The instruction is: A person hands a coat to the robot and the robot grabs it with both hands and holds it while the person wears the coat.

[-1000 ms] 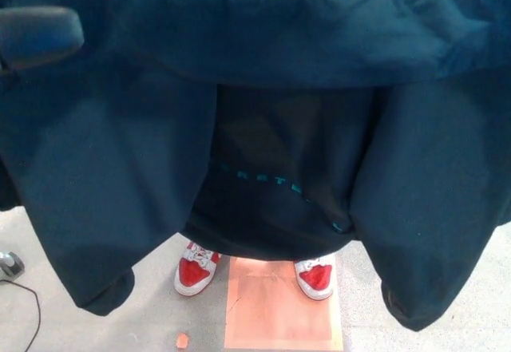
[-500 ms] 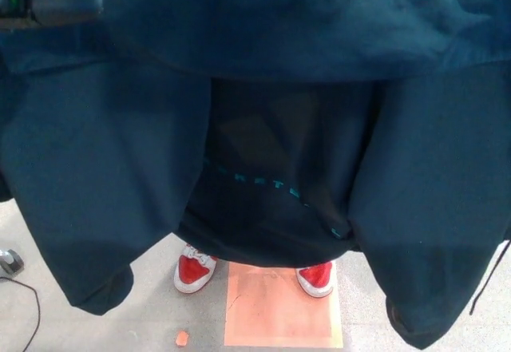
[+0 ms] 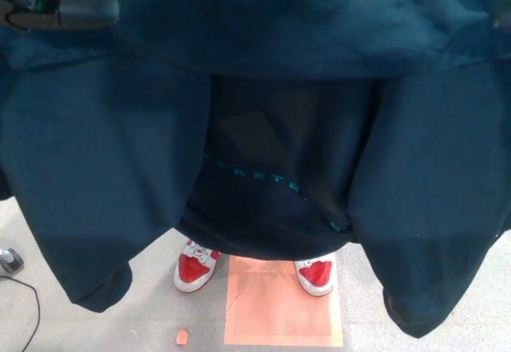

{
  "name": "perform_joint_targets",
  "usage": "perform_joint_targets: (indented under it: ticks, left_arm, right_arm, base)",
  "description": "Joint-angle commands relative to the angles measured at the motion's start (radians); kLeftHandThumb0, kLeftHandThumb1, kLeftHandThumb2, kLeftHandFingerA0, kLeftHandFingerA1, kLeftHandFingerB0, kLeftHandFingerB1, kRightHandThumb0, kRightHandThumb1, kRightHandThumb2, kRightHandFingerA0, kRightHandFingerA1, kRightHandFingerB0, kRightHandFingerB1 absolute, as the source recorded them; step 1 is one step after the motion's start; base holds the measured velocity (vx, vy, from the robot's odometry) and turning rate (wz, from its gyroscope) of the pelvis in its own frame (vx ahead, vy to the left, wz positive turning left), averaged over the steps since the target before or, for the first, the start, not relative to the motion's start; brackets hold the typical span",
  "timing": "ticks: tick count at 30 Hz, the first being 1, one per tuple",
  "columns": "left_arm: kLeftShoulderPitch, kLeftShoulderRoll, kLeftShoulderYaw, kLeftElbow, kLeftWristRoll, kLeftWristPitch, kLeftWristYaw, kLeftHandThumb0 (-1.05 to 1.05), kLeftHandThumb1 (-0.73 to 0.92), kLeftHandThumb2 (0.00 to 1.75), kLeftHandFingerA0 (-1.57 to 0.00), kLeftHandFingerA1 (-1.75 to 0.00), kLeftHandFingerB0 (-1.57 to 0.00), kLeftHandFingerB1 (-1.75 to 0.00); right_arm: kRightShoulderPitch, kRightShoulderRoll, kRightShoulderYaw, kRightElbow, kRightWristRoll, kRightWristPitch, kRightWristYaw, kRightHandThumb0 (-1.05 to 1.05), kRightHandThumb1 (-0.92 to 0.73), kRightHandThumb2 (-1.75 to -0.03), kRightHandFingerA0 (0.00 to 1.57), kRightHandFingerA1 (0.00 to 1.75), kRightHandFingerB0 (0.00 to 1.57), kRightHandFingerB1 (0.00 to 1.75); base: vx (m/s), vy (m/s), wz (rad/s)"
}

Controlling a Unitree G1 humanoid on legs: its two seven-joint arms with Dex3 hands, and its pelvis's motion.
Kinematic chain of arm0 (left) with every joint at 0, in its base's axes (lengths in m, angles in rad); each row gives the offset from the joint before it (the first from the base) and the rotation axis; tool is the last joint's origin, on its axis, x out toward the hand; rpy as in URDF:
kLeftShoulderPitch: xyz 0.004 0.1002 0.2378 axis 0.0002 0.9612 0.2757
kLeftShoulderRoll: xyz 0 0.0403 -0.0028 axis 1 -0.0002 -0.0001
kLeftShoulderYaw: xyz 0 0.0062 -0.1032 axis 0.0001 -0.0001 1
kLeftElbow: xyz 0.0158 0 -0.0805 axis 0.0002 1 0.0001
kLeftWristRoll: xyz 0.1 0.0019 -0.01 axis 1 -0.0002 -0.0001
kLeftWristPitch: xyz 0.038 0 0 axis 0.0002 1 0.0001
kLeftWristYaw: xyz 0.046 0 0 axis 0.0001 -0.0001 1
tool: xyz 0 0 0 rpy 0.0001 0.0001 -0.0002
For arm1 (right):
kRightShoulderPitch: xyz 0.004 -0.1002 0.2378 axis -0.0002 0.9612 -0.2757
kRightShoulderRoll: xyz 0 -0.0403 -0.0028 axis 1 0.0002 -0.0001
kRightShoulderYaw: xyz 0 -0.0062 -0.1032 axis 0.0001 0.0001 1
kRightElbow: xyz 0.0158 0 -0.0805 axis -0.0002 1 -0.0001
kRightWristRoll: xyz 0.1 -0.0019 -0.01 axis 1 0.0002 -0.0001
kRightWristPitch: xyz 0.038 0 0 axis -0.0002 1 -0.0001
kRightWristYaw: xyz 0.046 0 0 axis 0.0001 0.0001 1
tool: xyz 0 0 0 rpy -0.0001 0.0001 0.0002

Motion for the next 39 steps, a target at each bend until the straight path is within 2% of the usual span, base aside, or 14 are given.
perform_joint_targets:
  ticks: [1,2,3,7,8,9,16,23,25,34,35,36,38,39]
  left_arm:
    - [-0.203,0.068,-0.232,0.198,-0.063,0.484,-0.767,-0.81,0.58,0.58,-0.10,-0.28,-0.04,-0.23]
    - [-0.214,0.063,-0.241,0.209,-0.056,0.491,-0.778,-0.81,0.58,0.58,-0.10,-0.28,-0.04,-0.23]
    - [-0.229,0.055,-0.257,0.220,-0.032,0.501,-0.791,-0.79,0.47,0.88,-0.05,-0.39,-0.01,-0.17]
    - [-0.292,0.017,-0.316,0.276,0.045,0.542,-0.836,-0.75,0.44,0.87,-0.03,-0.39,-0.05,-0.18]
    - [-0.306,0.008,-0.325,0.288,0.052,0.552,-0.843,-0.87,0.53,0.59,-0.09,-0.30,-0.03,-0.24]
    - [-0.327,-0.003,-0.339,0.304,0.067,0.560,-0.856,-0.79,0.47,0.87,-0.02,-0.29,-0.10,-0.13]
    - [-0.389,-0.038,-0.396,0.349,0.110,0.578,-0.894,-0.87,0.43,0.70,-0.09,-0.34,-0.06,-0.17]
    - [-0.425,-0.061,-0.439,0.396,0.147,0.551,-0.892,-0.76,0.45,0.87,-0.04,-0.37,-0.07,-0.14]
    - [-0.429,-0.066,-0.446,0.406,0.152,0.538,-0.885,-0.75,0.44,0.87,-0.02,-0.39,-0.03,-0.15]
    - [-0.431,-0.060,-0.463,0.409,0.160,0.546,-0.886,-0.83,0.46,0.84,-0.14,-0.44,-0.06,-0.15]
    - [-0.429,-0.057,-0.460,0.406,0.156,0.546,-0.889,-0.84,0.47,0.85,-0.12,-0.43,-0.04,-0.15]
    - [-0.427,-0.054,-0.461,0.402,0.158,0.542,-0.889,-0.84,0.47,0.86,-0.13,-0.43,-0.04,-0.15]
    - [-0.425,-0.050,-0.461,0.396,0.162,0.536,-0.891,-0.85,0.47,0.85,-0.14,-0.43,-0.06,-0.16]
    - [-0.420,-0.048,-0.460,0.390,0.164,0.533,-0.891,-0.89,0.58,0.59,-0.24,-0.36,-0.02,-0.23]
  right_arm:
    - [-0.231,-0.031,0.373,0.183,-0.072,0.320,0.738,-0.91,-0.49,-0.87,0.67,0.66,0.04,0.06]
    - [-0.239,-0.028,0.386,0.190,-0.083,0.302,0.748,-0.97,-0.53,-0.89,0.51,0.58,0.08,0.00]
    - [-0.254,-0.018,0.407,0.199,-0.099,0.307,0.766,-0.90,-0.50,-0.88,0.41,0.54,0.02,0.06]
    - [-0.302,0.015,0.478,0.235,-0.143,0.329,0.817,-0.85,-0.47,-0.86,0.56,0.61,0.05,0.12]
    - [-0.311,0.021,0.490,0.242,-0.149,0.334,0.824,-0.89,-0.49,-0.88,0.56,0.62,0.04,0.07]
    - [-0.329,0.030,0.510,0.254,-0.163,0.336,0.840,-0.93,-0.52,-0.90,0.55,0.61,0.04,0.05]
    - [-0.366,0.059,0.582,0.294,-0.214,0.307,0.859,-0.98,-0.55,-0.93,0.36,0.51,0.03,0.00]
    - [-0.388,0.077,0.640,0.301,-0.255,0.331,0.865,-0.95,-0.51,-0.92,0.54,0.60,0.00,0.00]
    - [-0.396,0.080,0.654,0.308,-0.269,0.313,0.859,-0.95,-0.54,-0.93,0.33,0.54,0.01,0.00]
    - [-0.435,0.091,0.693,0.310,-0.327,0.305,0.842,-0.95,-0.52,-0.93,0.39,0.53,0.02,0.00]
    - [-0.435,0.090,0.695,0.297,-0.355,0.295,0.817,-0.86,-0.48,-0.93,0.02,0.39,0.03,0.03]
    - [-0.433,0.090,0.694,0.288,-0.374,0.292,0.795,-0.89,-0.47,-0.94,0.00,0.06,0.00,0.00]
    - [-0.433,0.091,0.692,0.275,-0.401,0.292,0.768,-0.89,-0.47,-0.94,0.00,0.06,0.00,0.00]
    - [-0.434,0.091,0.694,0.270,-0.412,0.294,0.771,-0.90,-0.48,-0.95,0.00,0.08,0.00,0.00]
  base:
    - [0.00,0.000,0.00]
    - [0.00,0.000,0.00]
    - [0.00,0.000,0.00]
    - [0.00,0.000,0.00]
    - [0.00,0.000,0.00]
    - [0.00,0.000,0.00]
    - [0.00,0.000,0.00]
    - [0.00,0.000,0.00]
    - [0.00,0.000,0.00]
    - [0.00,0.000,0.00]
    - [0.00,0.000,0.00]
    - [0.00,0.000,0.00]
    - [0.00,0.000,0.00]
    - [0.00,0.000,0.00]
